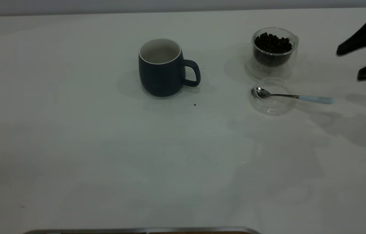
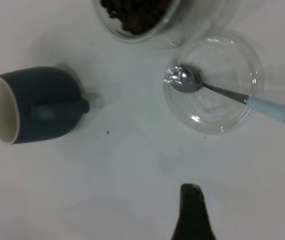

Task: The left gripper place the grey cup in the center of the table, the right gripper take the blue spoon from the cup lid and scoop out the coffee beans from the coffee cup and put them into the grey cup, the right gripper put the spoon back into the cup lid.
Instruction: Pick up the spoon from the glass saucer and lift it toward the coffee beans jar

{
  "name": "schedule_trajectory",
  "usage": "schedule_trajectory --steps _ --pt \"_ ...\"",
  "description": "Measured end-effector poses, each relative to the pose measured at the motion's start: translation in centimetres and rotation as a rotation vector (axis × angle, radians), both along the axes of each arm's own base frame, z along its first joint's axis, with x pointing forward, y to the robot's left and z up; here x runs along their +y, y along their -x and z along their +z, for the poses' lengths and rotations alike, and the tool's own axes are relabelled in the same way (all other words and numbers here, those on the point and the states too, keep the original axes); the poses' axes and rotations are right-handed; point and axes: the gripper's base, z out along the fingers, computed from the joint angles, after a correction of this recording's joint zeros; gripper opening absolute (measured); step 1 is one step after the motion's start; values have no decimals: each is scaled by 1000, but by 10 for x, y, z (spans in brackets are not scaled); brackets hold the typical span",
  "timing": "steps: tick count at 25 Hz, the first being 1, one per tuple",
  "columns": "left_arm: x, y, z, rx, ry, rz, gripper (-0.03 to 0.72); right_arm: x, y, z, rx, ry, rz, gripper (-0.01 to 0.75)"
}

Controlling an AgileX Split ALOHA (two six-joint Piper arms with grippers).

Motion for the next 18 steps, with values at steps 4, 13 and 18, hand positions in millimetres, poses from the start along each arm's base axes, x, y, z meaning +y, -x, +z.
schedule_trajectory --steps 4,13,18 --pt "0 0 0 0 0 0 545 -2 -2 -23 9 -25 -25 593" --pt "0 0 0 0 -1 0 545 -13 1 -64 23 -100 -90 592" --pt "0 0 0 0 -1 0 545 -12 2 -87 27 -132 -89 592"
